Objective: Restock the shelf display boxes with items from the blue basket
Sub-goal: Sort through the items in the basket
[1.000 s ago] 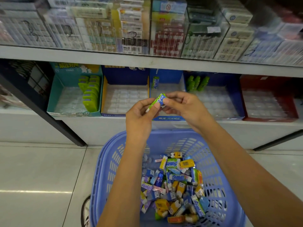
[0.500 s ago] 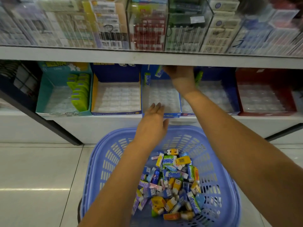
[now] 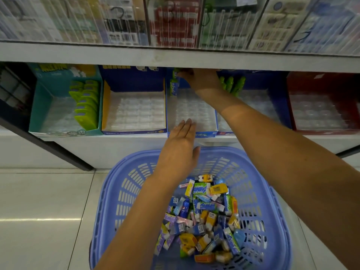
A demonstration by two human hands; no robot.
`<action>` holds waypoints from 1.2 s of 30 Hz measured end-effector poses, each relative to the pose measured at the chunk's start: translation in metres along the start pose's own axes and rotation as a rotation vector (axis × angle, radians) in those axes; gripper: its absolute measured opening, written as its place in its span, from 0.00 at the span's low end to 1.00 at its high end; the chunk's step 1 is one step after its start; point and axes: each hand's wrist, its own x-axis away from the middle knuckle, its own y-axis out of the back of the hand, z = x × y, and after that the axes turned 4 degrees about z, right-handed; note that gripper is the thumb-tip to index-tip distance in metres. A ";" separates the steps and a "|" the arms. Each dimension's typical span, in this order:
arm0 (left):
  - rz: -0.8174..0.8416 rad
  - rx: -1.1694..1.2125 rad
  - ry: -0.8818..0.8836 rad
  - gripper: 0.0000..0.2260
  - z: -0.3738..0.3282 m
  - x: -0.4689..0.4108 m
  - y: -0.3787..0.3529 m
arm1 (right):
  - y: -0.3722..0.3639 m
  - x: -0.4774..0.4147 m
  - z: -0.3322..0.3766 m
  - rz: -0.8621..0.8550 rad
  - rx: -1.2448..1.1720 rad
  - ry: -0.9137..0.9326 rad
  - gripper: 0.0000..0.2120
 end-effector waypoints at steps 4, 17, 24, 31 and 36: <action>-0.009 0.002 -0.014 0.28 0.002 0.000 -0.001 | -0.006 -0.001 0.004 0.052 -0.065 0.025 0.13; -0.016 0.065 -0.017 0.27 0.000 0.002 0.000 | 0.025 0.012 0.010 0.365 0.048 -0.016 0.19; -0.285 0.349 0.031 0.14 0.009 0.041 -0.023 | 0.053 0.110 0.018 0.224 -0.283 -0.207 0.12; 0.593 0.148 0.220 0.11 0.027 0.095 -0.134 | -0.013 0.234 -0.034 0.946 0.153 -0.459 0.14; 0.927 0.129 0.233 0.18 0.027 0.119 -0.169 | -0.056 0.269 -0.070 1.094 0.408 -0.494 0.12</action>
